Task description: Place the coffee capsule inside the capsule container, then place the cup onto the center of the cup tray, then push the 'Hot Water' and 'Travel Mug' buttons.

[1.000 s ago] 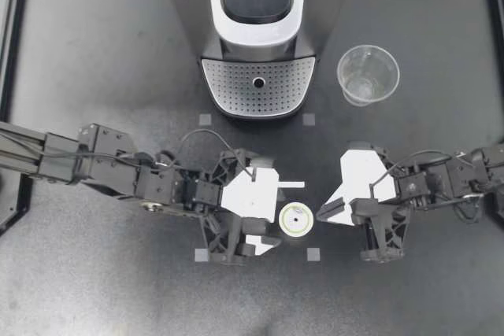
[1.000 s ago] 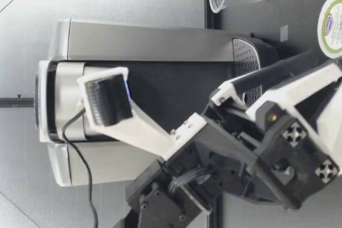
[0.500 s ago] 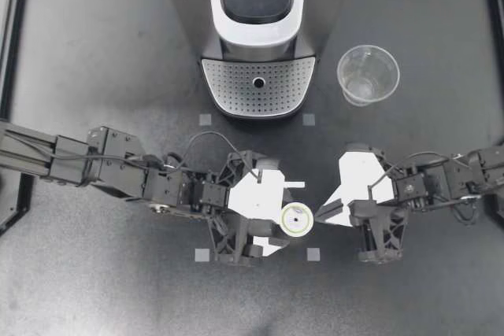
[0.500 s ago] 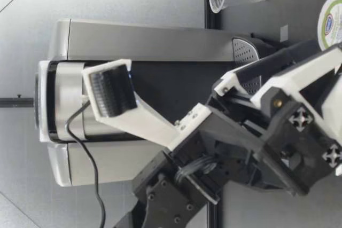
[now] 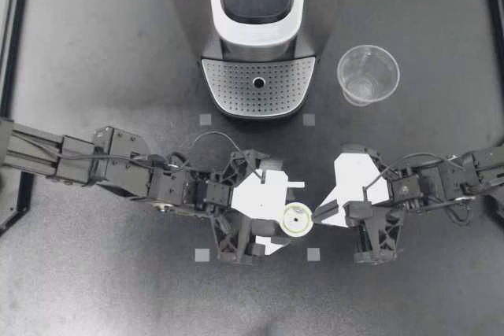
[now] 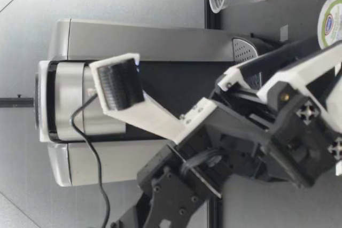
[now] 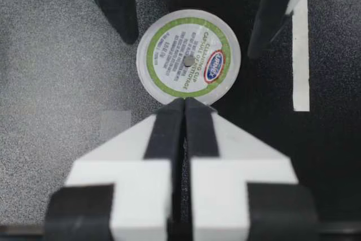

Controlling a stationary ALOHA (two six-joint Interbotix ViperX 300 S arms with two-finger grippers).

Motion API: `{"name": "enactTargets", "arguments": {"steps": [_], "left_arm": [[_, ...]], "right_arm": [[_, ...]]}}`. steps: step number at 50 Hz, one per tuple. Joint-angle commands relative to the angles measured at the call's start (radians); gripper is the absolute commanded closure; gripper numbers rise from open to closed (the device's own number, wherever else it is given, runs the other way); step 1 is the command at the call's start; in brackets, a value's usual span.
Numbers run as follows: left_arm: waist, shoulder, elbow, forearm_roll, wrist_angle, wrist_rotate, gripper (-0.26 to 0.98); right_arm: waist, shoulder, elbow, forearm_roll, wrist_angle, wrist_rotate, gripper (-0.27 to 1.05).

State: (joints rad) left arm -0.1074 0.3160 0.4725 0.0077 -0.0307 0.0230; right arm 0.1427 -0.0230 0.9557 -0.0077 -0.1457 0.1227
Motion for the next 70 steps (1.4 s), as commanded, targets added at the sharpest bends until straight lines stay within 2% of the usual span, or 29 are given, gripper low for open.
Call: {"name": "enactTargets", "arguments": {"steps": [1, 16, 32, 48, 55, 61, 70], "left_arm": [[0.006, -0.015, -0.032, 0.002, -0.005, 0.005, -0.09], [0.006, -0.002, -0.052, 0.002, 0.014, 0.009, -0.08], [0.006, -0.002, -0.055, 0.002, 0.025, 0.009, 0.09], [0.008, 0.011, -0.061, 0.002, 0.029, 0.009, 0.13], [0.006, 0.008, -0.063, 0.002, 0.031, 0.009, 0.21], [0.006, 0.002, -0.060, 0.002, 0.032, 0.009, 0.29], [0.006, -0.032, -0.035, 0.002, 0.032, -0.002, 0.30]], "right_arm": [[0.008, -0.006, -0.018, 0.000, -0.011, -0.002, 0.67], [0.008, -0.002, -0.020, 0.000, -0.014, -0.002, 0.67], [0.008, 0.002, -0.026, -0.002, -0.014, -0.003, 0.67], [0.006, 0.006, -0.029, -0.002, -0.015, -0.003, 0.67], [0.008, 0.002, -0.031, -0.002, -0.015, -0.003, 0.67], [0.006, -0.017, -0.029, 0.000, -0.015, -0.002, 0.67], [0.006, -0.121, -0.009, 0.000, -0.040, 0.005, 0.67]]}}
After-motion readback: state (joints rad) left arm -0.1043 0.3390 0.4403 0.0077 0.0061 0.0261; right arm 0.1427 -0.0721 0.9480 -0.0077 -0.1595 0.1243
